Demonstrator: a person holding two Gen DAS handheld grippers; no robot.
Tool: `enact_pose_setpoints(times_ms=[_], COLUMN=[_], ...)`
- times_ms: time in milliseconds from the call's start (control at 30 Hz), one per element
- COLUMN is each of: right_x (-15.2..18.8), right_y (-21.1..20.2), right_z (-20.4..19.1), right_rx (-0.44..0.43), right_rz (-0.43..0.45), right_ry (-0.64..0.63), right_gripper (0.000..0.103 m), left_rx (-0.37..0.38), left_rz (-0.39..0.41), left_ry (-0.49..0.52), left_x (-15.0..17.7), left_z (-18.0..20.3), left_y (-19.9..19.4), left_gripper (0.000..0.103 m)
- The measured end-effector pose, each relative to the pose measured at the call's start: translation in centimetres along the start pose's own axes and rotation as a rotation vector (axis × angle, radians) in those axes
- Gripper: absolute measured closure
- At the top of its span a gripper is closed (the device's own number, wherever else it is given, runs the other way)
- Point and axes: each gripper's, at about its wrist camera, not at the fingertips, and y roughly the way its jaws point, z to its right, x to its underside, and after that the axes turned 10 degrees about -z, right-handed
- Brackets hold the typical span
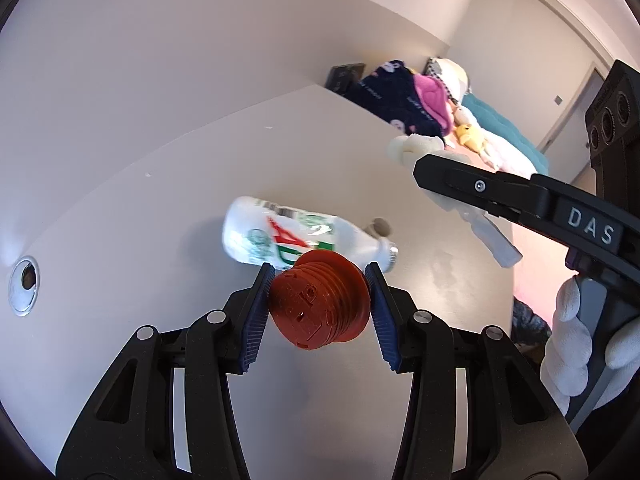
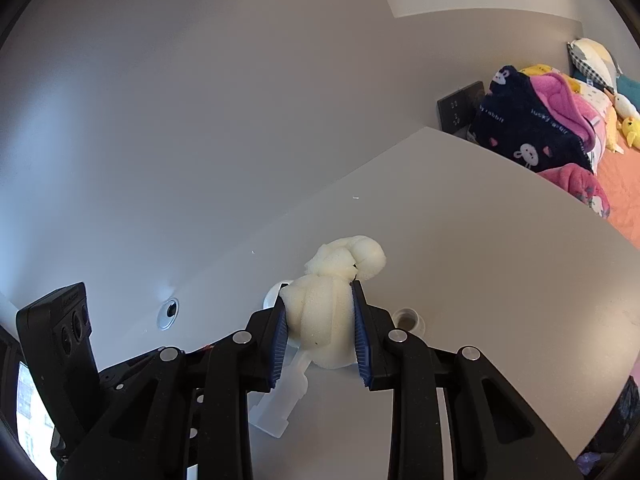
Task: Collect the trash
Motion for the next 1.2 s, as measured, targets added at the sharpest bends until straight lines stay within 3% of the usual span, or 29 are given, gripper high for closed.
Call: enact_pose_setpoints(times_ms=[1200], right_x=[6.5], right_y=[-13.4], right_z=[4.1], right_rx=[0.103], right_rz=[0.159], right_ry=[0.128], right_gripper=[0.071], left_rx=[0.141], left_rz=[-0.018], left_ry=[0.264], left_x=[-0.4], left_z=[13.3], left_y=[-0.4], left_gripper=[0.057])
